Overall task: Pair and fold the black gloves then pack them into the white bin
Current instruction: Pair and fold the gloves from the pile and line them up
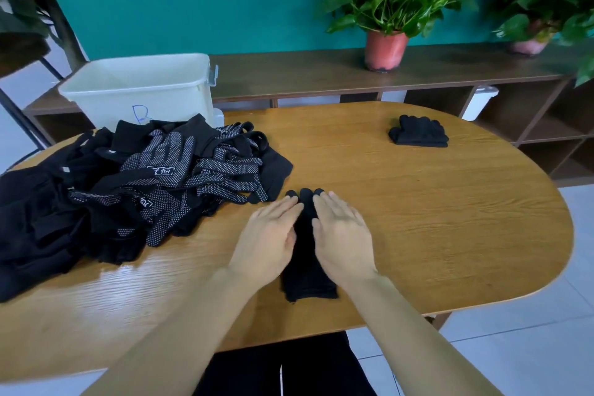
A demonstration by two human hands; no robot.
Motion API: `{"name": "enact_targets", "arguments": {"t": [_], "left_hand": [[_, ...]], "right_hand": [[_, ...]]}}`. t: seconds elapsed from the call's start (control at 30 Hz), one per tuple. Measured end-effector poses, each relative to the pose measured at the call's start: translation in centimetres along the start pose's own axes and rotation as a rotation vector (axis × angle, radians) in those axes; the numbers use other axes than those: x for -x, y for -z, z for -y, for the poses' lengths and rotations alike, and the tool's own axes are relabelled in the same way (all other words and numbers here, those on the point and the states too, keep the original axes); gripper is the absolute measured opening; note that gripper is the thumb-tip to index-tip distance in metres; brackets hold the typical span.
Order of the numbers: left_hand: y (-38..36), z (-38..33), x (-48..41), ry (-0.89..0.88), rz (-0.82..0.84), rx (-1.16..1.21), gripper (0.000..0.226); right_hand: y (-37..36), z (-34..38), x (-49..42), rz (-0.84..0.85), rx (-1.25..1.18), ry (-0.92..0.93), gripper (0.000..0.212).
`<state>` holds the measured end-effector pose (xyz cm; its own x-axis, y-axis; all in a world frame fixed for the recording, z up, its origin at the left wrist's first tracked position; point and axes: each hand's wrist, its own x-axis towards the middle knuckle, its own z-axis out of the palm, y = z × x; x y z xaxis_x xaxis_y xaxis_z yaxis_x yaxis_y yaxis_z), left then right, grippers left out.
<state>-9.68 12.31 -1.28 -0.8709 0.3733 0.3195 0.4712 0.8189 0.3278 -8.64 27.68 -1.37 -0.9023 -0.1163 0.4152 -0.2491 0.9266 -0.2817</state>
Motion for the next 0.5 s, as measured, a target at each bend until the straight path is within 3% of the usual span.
{"name": "enact_targets", "arguments": {"t": [0.1, 0.13, 0.2, 0.27, 0.5], "left_hand": [[-2.3, -0.9, 0.2, 0.062, 0.215, -0.107, 0.056], [-2.7, -0.6, 0.6, 0.073, 0.257, -0.162, 0.058], [-2.8, 0.1, 0.9, 0.066, 0.272, -0.218, 0.074], [-2.6, 0.7, 1.0, 0.048, 0.29, -0.281, 0.081], [-1.6, 2.4, 2.0, 0.123, 0.283, -0.329, 0.089]], "right_hand": [[-1.8, 1.3, 0.2, 0.366, 0.05, -0.083, 0.054], [-2.1, 1.2, 0.4, 0.418, 0.09, -0.098, 0.06], [-2.4, 0.5, 0.7, 0.442, 0.134, -0.095, 0.081], [-2.5, -0.1, 0.7, 0.472, 0.165, -0.067, 0.089], [-0.9, -2.7, 0.7, 0.524, 0.283, -0.039, 0.082]]}}
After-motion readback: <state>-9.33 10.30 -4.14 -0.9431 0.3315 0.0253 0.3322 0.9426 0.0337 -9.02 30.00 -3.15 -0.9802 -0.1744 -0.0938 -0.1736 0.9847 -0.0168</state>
